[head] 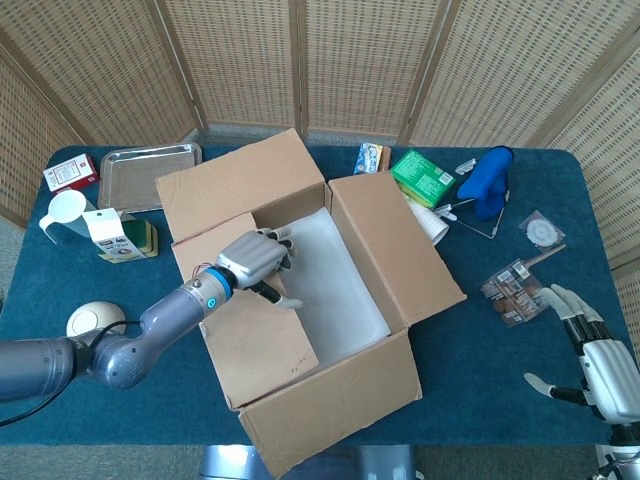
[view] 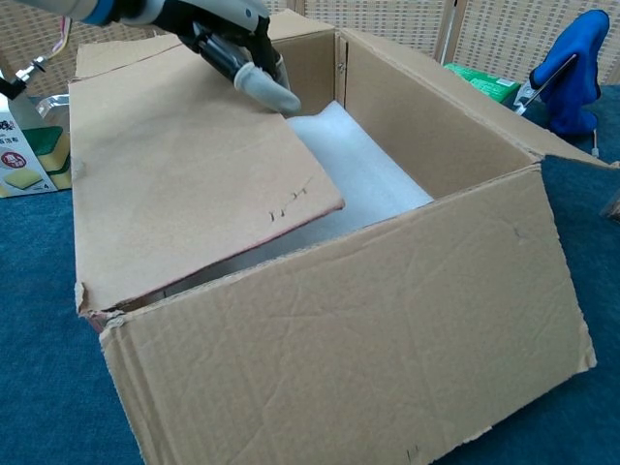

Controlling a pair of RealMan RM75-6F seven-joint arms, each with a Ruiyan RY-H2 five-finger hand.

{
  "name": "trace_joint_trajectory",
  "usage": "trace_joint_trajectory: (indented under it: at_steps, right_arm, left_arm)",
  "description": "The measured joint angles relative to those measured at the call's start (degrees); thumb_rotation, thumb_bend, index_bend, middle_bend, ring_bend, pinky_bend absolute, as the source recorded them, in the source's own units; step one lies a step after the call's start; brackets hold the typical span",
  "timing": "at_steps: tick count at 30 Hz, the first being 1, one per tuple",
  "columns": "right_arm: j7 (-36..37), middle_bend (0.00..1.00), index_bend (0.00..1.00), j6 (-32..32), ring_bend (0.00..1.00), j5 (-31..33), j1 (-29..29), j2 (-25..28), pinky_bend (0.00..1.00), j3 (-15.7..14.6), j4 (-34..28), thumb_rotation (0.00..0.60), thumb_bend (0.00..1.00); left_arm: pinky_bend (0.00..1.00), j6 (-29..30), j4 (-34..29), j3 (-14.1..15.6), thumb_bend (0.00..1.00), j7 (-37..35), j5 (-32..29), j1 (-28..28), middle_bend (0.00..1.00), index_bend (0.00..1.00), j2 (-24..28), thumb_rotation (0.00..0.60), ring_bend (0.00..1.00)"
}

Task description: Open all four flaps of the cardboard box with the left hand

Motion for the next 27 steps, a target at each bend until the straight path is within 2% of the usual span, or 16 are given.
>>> trace_joint_trajectory:
  at_steps: [15, 27]
  right_arm:
    - [-1.5, 0.00, 0.00, -0.3, 0.00, -0.9, 0.2, -0.6, 0.14, -0.3, 0.0, 0.600, 0.00]
    - [-3.2, 0.00, 0.00, -0.7, 0.00, -1.4, 0.4, -1.1, 0.14, -0.6, -0.4, 0.600, 0.00]
  left_arm:
    - [0.16, -5.8, -4.1, -2.9, 0.00, -9.2, 3.8, 2.1, 0.26, 0.75, 7.5, 0.278, 0.06]
    - [0.16, -8.6, -6.7, -6.2, 0.00, -15.8, 9.5, 5.5, 0.26, 0.75, 12.7, 0.285, 0.06]
